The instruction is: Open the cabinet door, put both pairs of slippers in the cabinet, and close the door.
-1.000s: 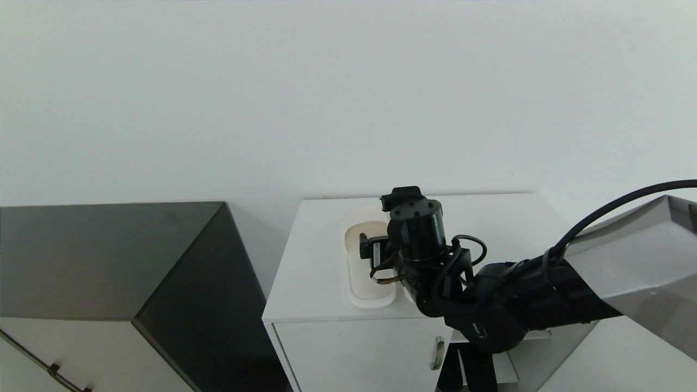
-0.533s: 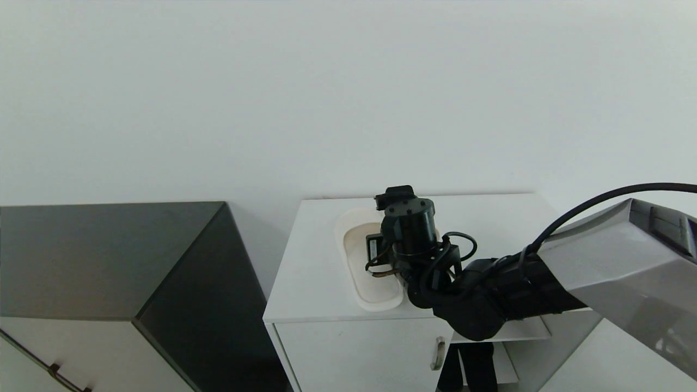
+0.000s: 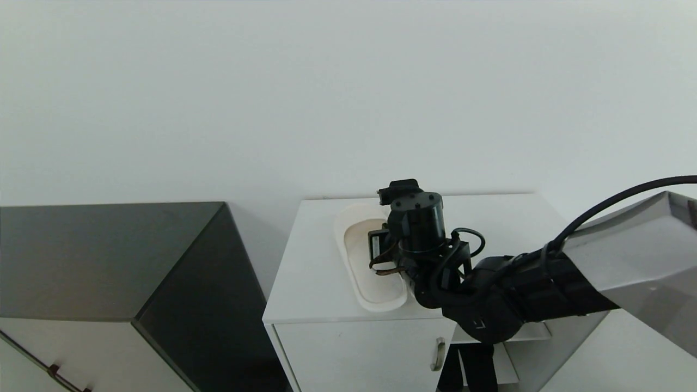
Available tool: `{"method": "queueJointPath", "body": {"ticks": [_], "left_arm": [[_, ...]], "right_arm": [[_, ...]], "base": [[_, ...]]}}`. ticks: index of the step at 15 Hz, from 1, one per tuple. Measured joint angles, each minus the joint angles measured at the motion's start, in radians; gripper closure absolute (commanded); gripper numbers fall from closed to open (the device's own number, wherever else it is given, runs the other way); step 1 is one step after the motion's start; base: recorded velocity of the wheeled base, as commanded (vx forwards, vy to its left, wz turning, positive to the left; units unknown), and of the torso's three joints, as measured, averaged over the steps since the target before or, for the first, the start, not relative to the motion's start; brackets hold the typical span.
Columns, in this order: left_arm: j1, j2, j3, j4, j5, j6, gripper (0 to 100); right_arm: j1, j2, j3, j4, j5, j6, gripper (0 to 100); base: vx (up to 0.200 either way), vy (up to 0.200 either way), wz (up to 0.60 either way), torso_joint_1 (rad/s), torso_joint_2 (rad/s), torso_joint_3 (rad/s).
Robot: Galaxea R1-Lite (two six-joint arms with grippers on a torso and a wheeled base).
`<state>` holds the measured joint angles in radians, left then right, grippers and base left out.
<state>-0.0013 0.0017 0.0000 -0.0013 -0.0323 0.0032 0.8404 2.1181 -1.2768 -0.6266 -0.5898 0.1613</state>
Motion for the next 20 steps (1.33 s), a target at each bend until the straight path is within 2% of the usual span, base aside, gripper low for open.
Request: {"method": "queueJointPath", "body": {"ticks": [10,16,20], "left_arm": [[0.0,0.0,0.0,0.0,0.0,0.001,100],[0.0,0.0,0.0,0.0,0.0,0.0,100],[-0.001,0.0,0.0,0.0,0.0,0.0,100]], "right_arm": [[0.108,-0.346,0.431,-0.014,0.021,0.004,100],[0.123,-0.425,0.479,-0.014,0.022,0.003,100],[0.122,-0.43,0.474,-0.014,0.018,0.001,100]], "base": [[0.0,0.0,0.0,0.0,0.0,0.0],[0.0,0.0,0.0,0.0,0.0,0.0],[-0.2,0.0,0.0,0.007,0.01,0.005]]}}
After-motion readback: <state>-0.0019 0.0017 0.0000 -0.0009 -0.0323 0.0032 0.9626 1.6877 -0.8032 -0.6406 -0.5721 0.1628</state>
